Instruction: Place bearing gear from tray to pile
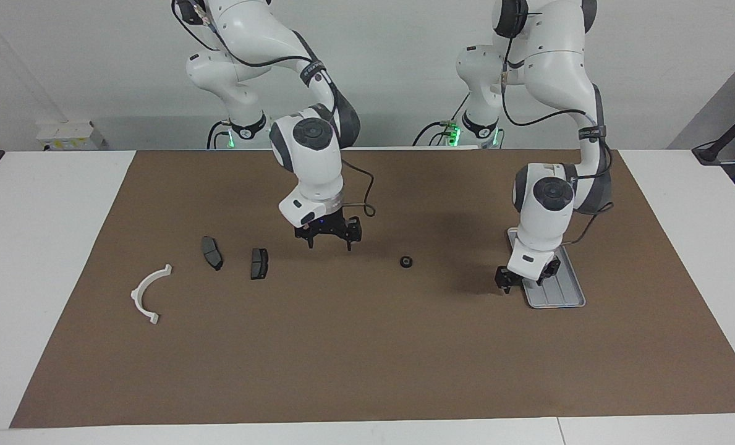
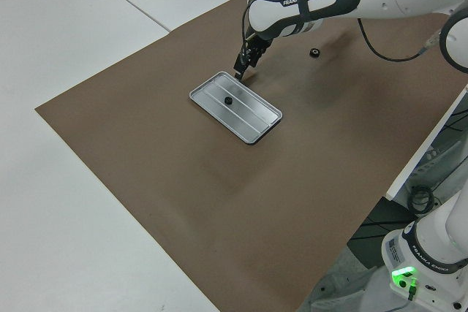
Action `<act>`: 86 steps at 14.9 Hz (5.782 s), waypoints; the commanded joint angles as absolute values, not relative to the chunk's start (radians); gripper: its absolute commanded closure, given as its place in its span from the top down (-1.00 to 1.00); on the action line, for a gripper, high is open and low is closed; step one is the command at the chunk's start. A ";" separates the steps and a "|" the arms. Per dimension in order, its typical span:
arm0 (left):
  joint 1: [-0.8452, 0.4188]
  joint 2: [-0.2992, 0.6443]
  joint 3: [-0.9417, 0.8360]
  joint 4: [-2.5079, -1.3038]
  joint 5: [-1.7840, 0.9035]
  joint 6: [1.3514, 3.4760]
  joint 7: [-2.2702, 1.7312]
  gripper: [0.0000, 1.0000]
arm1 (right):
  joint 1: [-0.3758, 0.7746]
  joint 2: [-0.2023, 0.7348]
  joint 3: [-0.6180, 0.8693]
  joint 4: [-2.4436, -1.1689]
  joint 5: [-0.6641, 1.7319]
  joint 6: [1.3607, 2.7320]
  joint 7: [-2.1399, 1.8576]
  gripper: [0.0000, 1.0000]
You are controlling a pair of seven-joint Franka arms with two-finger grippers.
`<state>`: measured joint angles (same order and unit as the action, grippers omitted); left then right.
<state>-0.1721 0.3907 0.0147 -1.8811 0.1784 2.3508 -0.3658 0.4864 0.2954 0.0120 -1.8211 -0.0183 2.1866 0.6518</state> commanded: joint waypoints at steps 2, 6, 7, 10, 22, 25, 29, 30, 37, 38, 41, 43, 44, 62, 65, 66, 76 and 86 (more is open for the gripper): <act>-0.153 0.318 0.009 -1.890 0.055 2.275 -0.224 0.70 | 0.535 0.285 0.014 -1.813 -0.009 2.174 0.759 1.00; -0.075 0.316 -0.002 -1.888 0.034 2.237 -0.103 0.69 | 0.587 0.301 0.012 -1.773 -0.009 2.169 0.885 1.00; -0.061 0.311 0.003 -1.890 0.016 2.237 -0.059 0.68 | 0.601 0.320 0.012 -1.757 -0.011 2.171 0.908 1.00; -0.008 0.310 0.003 -1.896 -0.018 2.237 0.043 0.67 | 0.661 0.438 0.012 -1.622 -0.028 2.151 1.023 1.00; -0.008 0.301 0.003 -1.991 -0.034 2.307 0.067 0.65 | 0.762 0.683 0.011 -1.408 -0.072 2.121 1.164 0.97; -0.009 0.298 0.003 -2.028 -0.034 2.345 0.067 0.64 | 0.733 0.689 0.009 -1.408 -0.071 2.131 1.164 0.91; -0.009 0.293 0.005 -2.043 -0.034 2.352 0.069 0.64 | 0.698 0.696 0.009 -1.413 -0.055 2.167 1.252 0.91; -0.011 0.293 0.005 -2.043 -0.034 2.352 0.077 0.60 | 0.699 0.699 0.009 -1.411 -0.055 2.169 1.262 0.91; -0.014 0.296 0.005 -2.034 -0.034 2.356 0.072 -1.00 | 0.713 0.744 0.009 -1.398 -0.075 2.155 1.290 0.88; -0.014 0.296 0.003 -2.033 -0.034 2.355 0.072 -1.00 | 0.713 0.745 0.009 -1.385 -0.075 2.149 1.289 0.85; -0.015 0.296 0.002 -2.020 -0.034 2.346 0.071 -1.00 | 0.710 0.767 0.009 -1.333 -0.074 2.122 1.289 0.82; -0.014 0.293 -0.002 -1.990 -0.034 2.304 0.074 -1.00 | 0.710 0.769 0.009 -1.333 -0.074 2.126 1.289 0.76; -0.011 0.287 -0.002 -1.968 -0.034 2.274 0.077 -1.00 | 0.710 0.769 0.009 -1.333 -0.074 2.128 1.289 0.73; -0.106 0.284 0.003 -1.939 -0.034 2.275 -0.083 -1.00 | 0.699 0.772 0.005 -1.308 -0.095 2.086 1.275 -1.00; -0.130 0.290 0.005 -1.940 -0.034 2.290 -0.120 -1.00 | 0.683 0.727 0.002 -1.308 -0.101 2.022 1.209 -1.00; -0.133 0.290 0.005 -1.940 -0.034 2.290 -0.129 -1.00 | 0.660 0.703 0.003 -1.308 -0.101 1.991 1.169 -1.00; -0.368 0.291 0.009 -1.925 -0.006 2.249 -0.454 -1.00 | 0.388 0.519 0.012 -1.312 -0.077 1.807 0.536 -1.00; -0.633 0.409 0.008 -1.729 -0.003 2.178 -0.802 -1.00 | 0.111 0.499 0.012 -1.507 -0.061 2.026 0.063 -1.00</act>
<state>-0.5909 0.3443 -0.0110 -1.8203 -0.0157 2.2168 -0.7500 0.1685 0.5303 -0.0046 -1.3823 -0.0840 1.9114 0.1463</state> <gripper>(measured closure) 0.775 0.648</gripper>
